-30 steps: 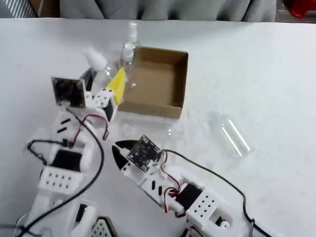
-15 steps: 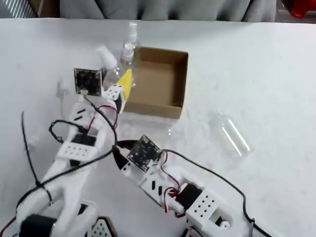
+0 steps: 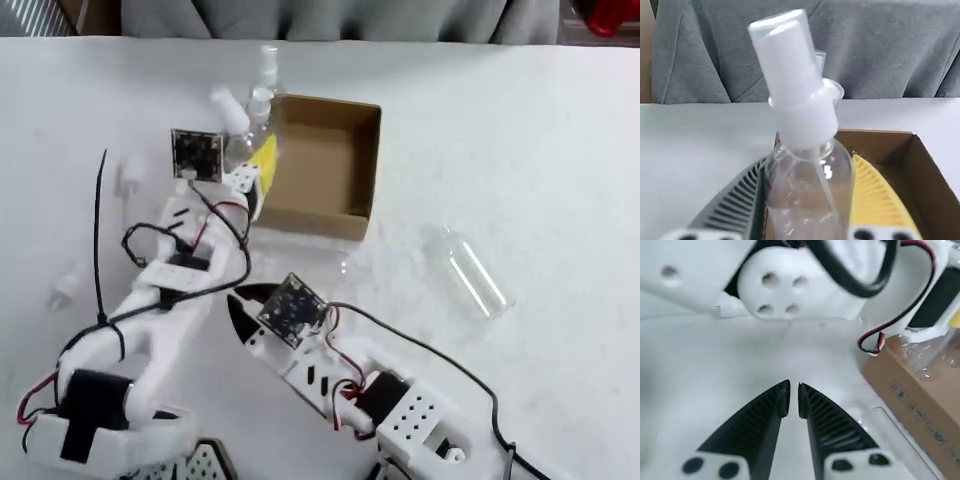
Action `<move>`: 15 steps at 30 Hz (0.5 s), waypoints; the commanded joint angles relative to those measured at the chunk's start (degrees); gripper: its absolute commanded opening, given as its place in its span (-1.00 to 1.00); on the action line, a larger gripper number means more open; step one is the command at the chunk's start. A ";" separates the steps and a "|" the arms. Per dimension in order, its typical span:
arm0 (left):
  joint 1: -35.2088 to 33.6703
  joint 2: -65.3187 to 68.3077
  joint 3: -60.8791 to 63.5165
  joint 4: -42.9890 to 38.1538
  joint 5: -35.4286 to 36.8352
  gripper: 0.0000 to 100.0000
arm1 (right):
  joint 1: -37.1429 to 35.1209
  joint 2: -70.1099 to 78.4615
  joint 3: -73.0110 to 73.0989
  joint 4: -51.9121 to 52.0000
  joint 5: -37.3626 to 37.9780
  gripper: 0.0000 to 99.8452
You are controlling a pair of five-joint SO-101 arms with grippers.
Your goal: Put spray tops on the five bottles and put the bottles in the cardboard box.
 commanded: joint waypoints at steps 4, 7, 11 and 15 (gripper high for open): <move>0.40 1.71 -4.92 -1.85 -0.53 -0.96 | -0.40 0.22 -0.79 0.04 0.79 -0.97; 0.66 3.03 -4.92 -1.85 -0.53 -0.96 | -0.40 0.22 -0.79 0.04 0.79 -0.97; 0.66 4.53 -5.63 -1.93 -0.53 -0.96 | -0.40 0.22 -0.79 0.13 0.79 -0.97; 0.40 6.64 -6.86 -1.93 -0.53 -0.96 | -0.40 0.22 -0.79 0.13 0.79 -0.97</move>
